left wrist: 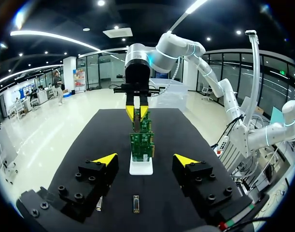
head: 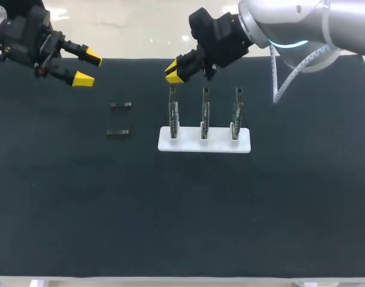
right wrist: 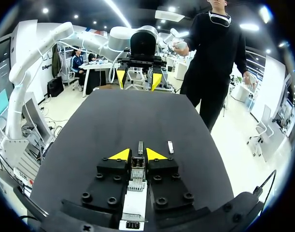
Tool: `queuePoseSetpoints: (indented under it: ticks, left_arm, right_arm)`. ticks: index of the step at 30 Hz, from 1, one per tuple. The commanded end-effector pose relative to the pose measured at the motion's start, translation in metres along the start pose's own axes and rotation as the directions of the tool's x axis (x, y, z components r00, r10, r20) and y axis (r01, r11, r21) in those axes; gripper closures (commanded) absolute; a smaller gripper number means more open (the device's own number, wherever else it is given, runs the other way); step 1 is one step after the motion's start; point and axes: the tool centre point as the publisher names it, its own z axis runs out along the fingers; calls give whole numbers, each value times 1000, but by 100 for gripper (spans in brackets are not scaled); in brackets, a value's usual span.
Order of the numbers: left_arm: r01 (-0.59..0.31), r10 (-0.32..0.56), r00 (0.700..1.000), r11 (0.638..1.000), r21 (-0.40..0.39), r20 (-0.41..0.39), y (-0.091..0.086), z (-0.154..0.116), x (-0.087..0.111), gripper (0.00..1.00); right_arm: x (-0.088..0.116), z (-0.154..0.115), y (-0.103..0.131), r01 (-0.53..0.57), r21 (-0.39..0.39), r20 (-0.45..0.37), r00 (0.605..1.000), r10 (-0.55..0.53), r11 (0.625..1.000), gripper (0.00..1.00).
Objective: Pick up the optical module with the left hand, and insert it into the network port with the right hand.
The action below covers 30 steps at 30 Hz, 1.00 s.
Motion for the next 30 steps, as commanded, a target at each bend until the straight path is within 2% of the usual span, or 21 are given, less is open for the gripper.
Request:
queuePoseSetpoints:
  ticks: [1,20,21,22,30]
  left_arm:
    - [1,-1,1000,1000,1,-4,1,0,0,0]
    - [1,-1,1000,1000,1,-4,1,0,0,0]
    - [1,-1,1000,1000,1,-4,1,0,0,0]
    - [1,-1,1000,1000,1,-4,1,0,0,0]
    - [1,-1,1000,1000,1,-4,1,0,0,0]
  right_arm:
    - [2,3,-1,3,4,5,1000,-3,1000,100]
    - [9,7,-1,9,6,26,1000,-9,1000,100]
    - [9,7,-1,9,7,28,1000,-9,1000,69]
    - [8,7,-1,6,7,30,1000,-6,1000,2]
    - [6,7,2,-8,14,31,999,7,1000,0]
